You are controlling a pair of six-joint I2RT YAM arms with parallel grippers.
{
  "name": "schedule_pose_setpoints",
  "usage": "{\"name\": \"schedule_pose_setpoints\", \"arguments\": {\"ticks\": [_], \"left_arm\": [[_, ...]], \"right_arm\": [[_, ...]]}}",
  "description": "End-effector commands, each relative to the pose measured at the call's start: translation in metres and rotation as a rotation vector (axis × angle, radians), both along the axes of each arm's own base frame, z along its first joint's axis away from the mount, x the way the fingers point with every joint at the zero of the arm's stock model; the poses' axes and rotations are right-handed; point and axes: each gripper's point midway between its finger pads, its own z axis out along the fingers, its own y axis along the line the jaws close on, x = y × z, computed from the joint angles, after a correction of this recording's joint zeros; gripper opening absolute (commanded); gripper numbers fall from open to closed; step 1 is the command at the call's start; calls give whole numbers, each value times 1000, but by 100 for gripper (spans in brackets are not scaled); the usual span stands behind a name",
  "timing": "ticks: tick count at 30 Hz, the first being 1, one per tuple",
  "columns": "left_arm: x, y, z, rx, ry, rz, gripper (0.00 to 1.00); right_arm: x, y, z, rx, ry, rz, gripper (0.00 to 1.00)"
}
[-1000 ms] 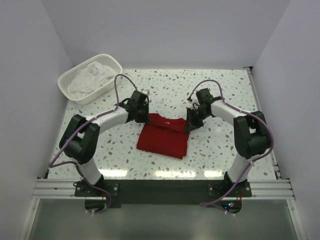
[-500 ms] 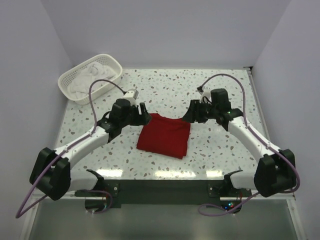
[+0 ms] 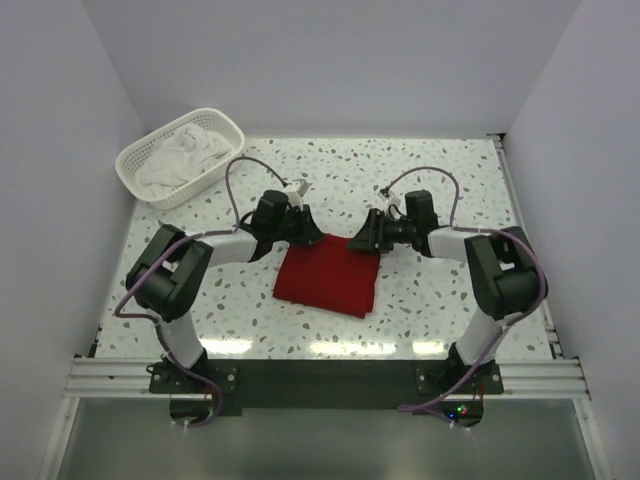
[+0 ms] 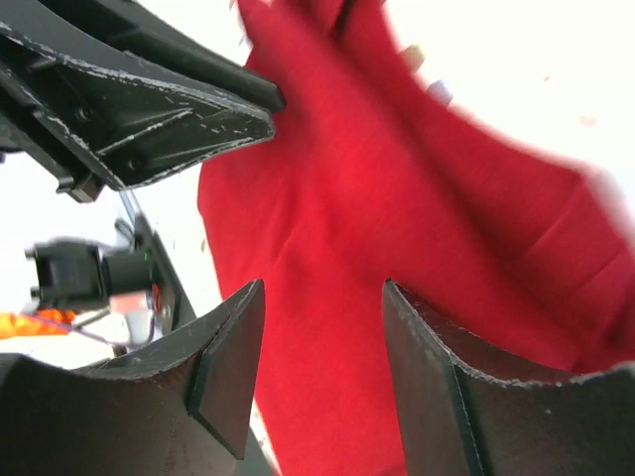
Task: Fold and stack the t-shirts
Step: Fold the tshirt
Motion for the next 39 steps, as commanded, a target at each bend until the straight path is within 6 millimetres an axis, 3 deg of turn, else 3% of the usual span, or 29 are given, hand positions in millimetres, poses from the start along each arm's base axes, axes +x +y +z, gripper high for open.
{"name": "schedule_pose_setpoints", "arguments": {"ticks": [1, 2, 5, 8, 10, 13, 16, 17, 18, 19, 20, 21, 22, 24, 25, 26, 27, 28, 29, 31, 32, 34, 35, 37, 39], "left_arm": [[39, -11, 8, -82, -48, 20, 22], [40, -10, -13, -64, -9, 24, 20], [48, 0, -39, -44, 37, 50, 17], [53, 10, -52, -50, 67, 82, 17], [55, 13, -52, -63, 68, 92, 19], [60, 15, -38, -82, 54, 96, 26], [63, 13, -2, -115, -5, 94, 38], [63, 13, 21, -136, -43, 94, 40], [62, 14, 30, -141, -59, 99, 47], [60, 16, 40, -147, -74, 103, 50], [56, 17, 65, -176, -114, 106, 52], [50, 21, 68, -179, -113, 113, 57], [42, 21, 85, -203, -131, 109, 60], [20, 18, 83, -209, -100, 76, 63], [9, 17, 80, -201, -82, 65, 63], [-7, 9, 90, -213, -95, 31, 63], [-23, 10, 77, -198, -65, 23, 63], [-35, 8, 83, -208, -76, 12, 63], [-57, 4, 67, -191, -42, -16, 62], [-74, 4, 57, -182, -22, -25, 60], [-89, 8, 41, -174, 19, -23, 58], [-97, 12, 30, -194, 44, -8, 55], [-109, 20, 10, -179, 82, 6, 53], [-111, 25, -3, -223, 114, 54, 48], [-124, 39, -29, -234, 187, 90, 43]], "right_arm": [[41, -3, 8, 92, -87, -31, 54], [45, -6, -11, 96, -22, -59, 54], [60, -19, -36, 108, 31, -103, 54], [76, -28, -46, 125, 59, -140, 54], [87, -32, -40, 149, 46, -157, 54], [100, -32, -16, 182, 18, -171, 55], [102, -31, 18, 204, -30, -164, 57], [97, -31, 23, 207, -29, -161, 57], [92, -31, 43, 213, -55, -155, 58], [87, -30, 50, 215, -66, -150, 58], [77, -29, 53, 221, -55, -145, 59], [66, -22, 58, 226, -51, -122, 60], [52, -20, 67, 230, -64, -103, 60], [26, -5, 69, 228, -38, -45, 62], [13, 0, 79, 237, -60, -16, 62], [-3, 4, 71, 234, -32, 6, 62], [-19, 15, 70, 236, -23, 49, 63], [-35, 18, 66, 234, -9, 71, 63], [-43, 22, 64, 236, -13, 86, 64], [-59, 28, 57, 231, 4, 116, 64], [-67, 25, 45, 221, 32, 115, 64], [-77, 22, 27, 205, 43, 128, 64], [-80, 20, 15, 190, 70, 134, 64], [-87, 13, -8, 167, 116, 134, 63], [-81, -1, -32, 158, 164, 78, 60]]}}
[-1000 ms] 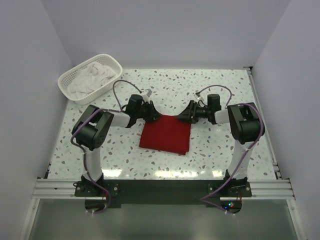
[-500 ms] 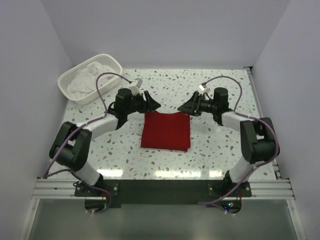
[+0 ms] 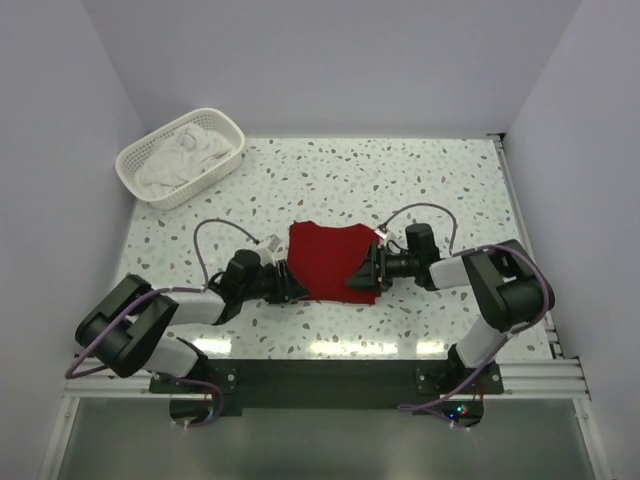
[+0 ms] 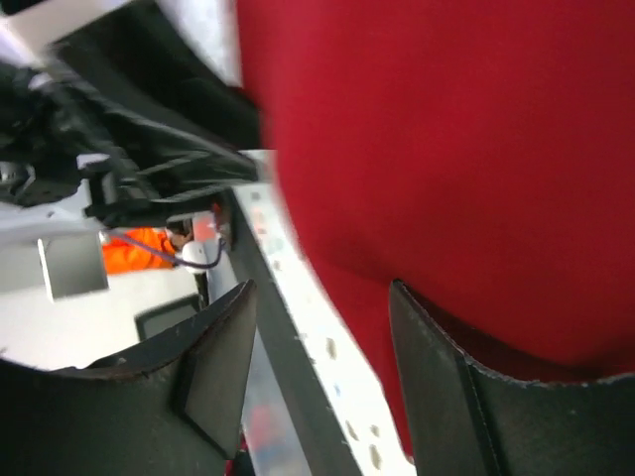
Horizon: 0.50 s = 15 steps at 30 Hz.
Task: Fold and stack the t-shirts
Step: Fold the tshirt
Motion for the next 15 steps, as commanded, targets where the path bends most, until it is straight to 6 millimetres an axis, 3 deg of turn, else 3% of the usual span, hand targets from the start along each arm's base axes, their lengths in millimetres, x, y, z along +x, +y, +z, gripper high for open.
{"name": "schedule_pose_setpoints", "arguments": {"ticks": [1, 2, 3, 6, 7, 9, 11, 14, 15], "left_arm": [[3, 7, -8, -118, 39, 102, 41], [-4, 19, -21, -120, 82, 133, 38], [-9, 22, -22, -145, 103, 135, 36], [-12, 31, -17, -205, 108, 165, 35], [-13, 31, -11, -209, 95, 162, 35], [-10, 31, -2, -212, 73, 158, 38], [-7, 31, 15, -215, 29, 156, 45], [3, 37, 37, -188, -51, 185, 53], [9, 41, 43, -176, -75, 212, 55]], "right_arm": [[1, -23, -34, -16, 25, -37, 59], [2, -30, -42, -21, 45, -58, 57], [7, -41, -48, -29, 67, -99, 56], [5, -46, -46, -45, 73, -115, 56], [11, -45, -30, -36, 18, -117, 56], [9, -47, -18, -63, 17, -117, 58], [17, -44, 14, -41, -64, -115, 60], [20, -26, 60, 45, -119, -105, 62], [18, -12, 72, 68, -160, -83, 63]]}}
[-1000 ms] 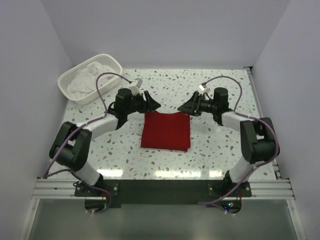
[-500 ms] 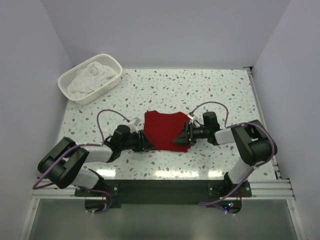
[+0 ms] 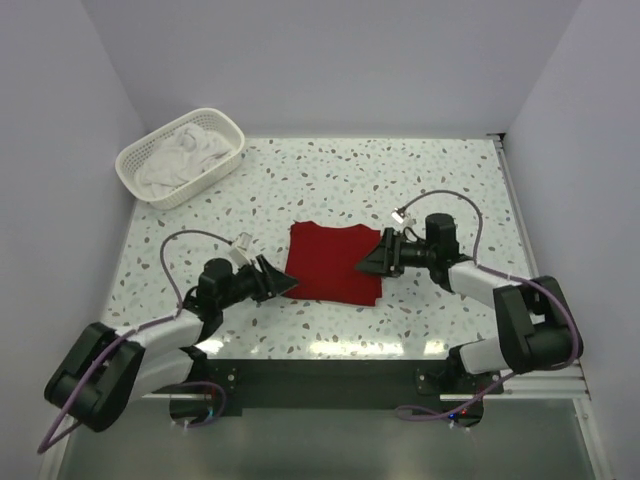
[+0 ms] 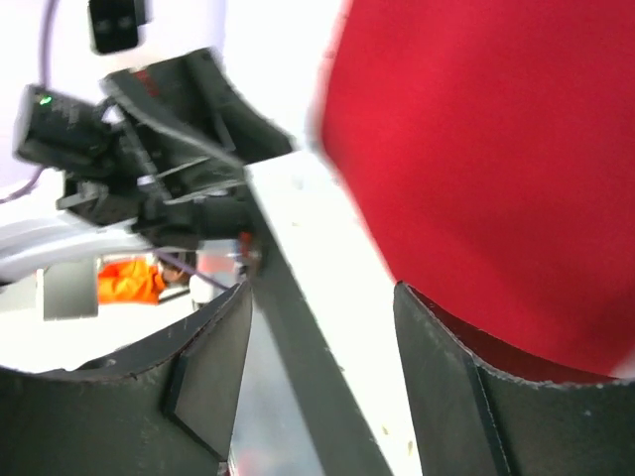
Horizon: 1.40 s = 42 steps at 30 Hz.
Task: Fold and stack the t-shirts
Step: Fold the tshirt
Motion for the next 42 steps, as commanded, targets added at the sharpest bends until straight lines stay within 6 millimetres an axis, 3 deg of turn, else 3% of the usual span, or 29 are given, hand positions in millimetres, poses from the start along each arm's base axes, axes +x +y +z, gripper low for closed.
{"name": "schedule_pose_setpoints", "arguments": {"ticks": [1, 5, 7, 11, 12, 16, 18, 21, 22, 24, 25, 26, 27, 28, 30, 32, 35, 38, 39, 41, 42], "left_arm": [[19, 13, 23, 65, -75, 77, 56], [34, 26, 45, 80, -110, 155, 61], [40, 34, 48, 95, -114, 192, 61], [49, 44, 53, 115, -116, 237, 61], [50, 44, 54, 116, -117, 236, 61], [56, 41, 56, 140, -132, 211, 62], [61, 37, 62, 141, -154, 195, 63], [74, 29, 74, 144, -193, 158, 63], [82, 25, 79, 150, -206, 142, 63], [92, 17, 78, 148, -205, 115, 63], [97, 13, 81, 138, -213, 105, 63], [105, 7, 91, 121, -234, 96, 62], [111, 3, 95, 106, -249, 89, 61], [117, -1, 84, 111, -218, 77, 60], [130, -11, 92, 85, -236, 54, 54], [143, -20, 84, 75, -213, 38, 42], [161, -27, 69, 84, -192, 31, 33], [178, -28, 50, 112, -179, 55, 29], [181, -27, 36, 125, -155, 59, 29], [188, -26, 26, 138, -145, 80, 27], [189, -25, 11, 149, -112, 83, 26]], "right_arm": [[8, 32, 56, 76, -101, 21, 63], [2, 88, 86, 164, -155, 79, 65], [1, 114, 75, 168, -153, 100, 65], [0, 138, 18, 124, -51, 107, 67], [1, 139, -11, 92, 2, 100, 67], [-1, 133, -69, 22, 96, 48, 67], [-3, 130, -82, -2, 121, 42, 67], [-6, 133, -59, 55, 99, 71, 67], [-3, 135, -37, 85, 50, 79, 67], [1, 137, -18, 77, 17, 93, 67], [3, 137, -10, 66, -33, 108, 68], [5, 136, 12, 76, -87, 116, 68], [7, 130, 12, 44, -68, 111, 68], [13, 130, 22, 43, -107, 116, 68], [27, 115, 35, 43, -124, 75, 68], [37, 101, 38, 47, -128, 46, 68], [67, 65, 31, 29, -120, -42, 67], [90, 41, 16, 13, -108, -99, 66], [95, 37, 7, 6, -95, -110, 65], [111, 23, -3, 4, -81, -153, 65], [118, 19, -19, -5, -50, -165, 65]]}}
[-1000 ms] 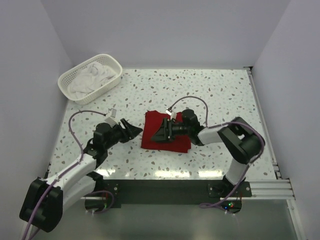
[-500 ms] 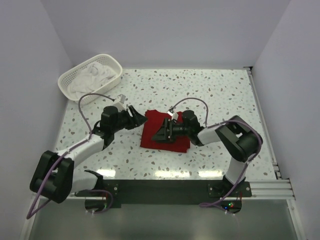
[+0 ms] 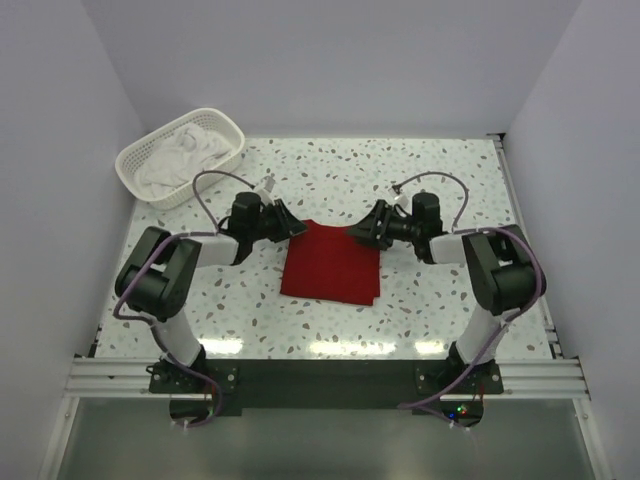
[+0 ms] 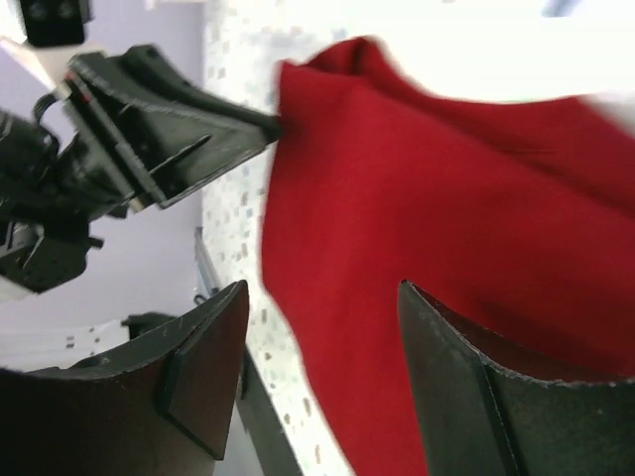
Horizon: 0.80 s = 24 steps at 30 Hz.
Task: Fold and stack the t-shirts
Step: Fold the tshirt
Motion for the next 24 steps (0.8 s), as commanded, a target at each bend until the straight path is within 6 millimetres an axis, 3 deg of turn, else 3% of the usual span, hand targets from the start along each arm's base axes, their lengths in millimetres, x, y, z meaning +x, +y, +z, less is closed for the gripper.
{"name": "schedule_pose_setpoints", "arguments": {"ticks": [1, 6, 8, 9, 11, 12, 13, 14, 16, 17, 19, 20, 21, 22, 23, 24], "left_arm": [[26, -1, -1, -1, -64, 23, 25], [22, 16, -45, 14, 40, 77, 22], [19, 23, -47, -3, 54, 99, 22], [20, 27, -36, -28, 41, 119, 22], [12, 34, -32, -20, 43, 141, 22], [13, 35, -14, -20, 2, 138, 25], [12, 36, -5, -14, -17, 136, 29], [11, 39, 12, -6, -39, 145, 34], [11, 44, 31, 32, -85, 147, 45], [7, 52, 31, 76, -61, 167, 50], [7, 60, 61, 128, -132, 173, 61], [-1, 70, 55, 190, -91, 191, 65], [-3, 79, 67, 234, -125, 197, 68], [-4, 85, 74, 264, -128, 211, 75], [-16, 99, 61, 340, -56, 232, 78], [-17, 108, 72, 377, -72, 245, 81]], "right_arm": [[19, -11, -23, -14, 6, -3, 64], [39, -24, -56, 14, 63, -51, 63], [44, -28, -58, 31, 68, -65, 63], [44, -28, -54, 40, 65, -60, 63], [40, -25, -41, 27, 49, -44, 63], [41, -24, -34, -5, -3, -16, 64], [40, -24, -32, -40, -16, -9, 64], [28, -22, -28, -87, 21, 15, 64], [26, -20, -20, -192, -67, 65, 66], [11, -16, -25, -263, -24, 87, 66], [7, -9, -3, -355, -126, 126, 67], [-8, -3, -9, -438, -105, 149, 67], [-10, 2, 6, -478, -173, 166, 67], [-17, 7, 8, -517, -189, 181, 67], [-31, 16, 3, -599, -199, 204, 67], [-37, 23, 13, -629, -246, 220, 67]]}}
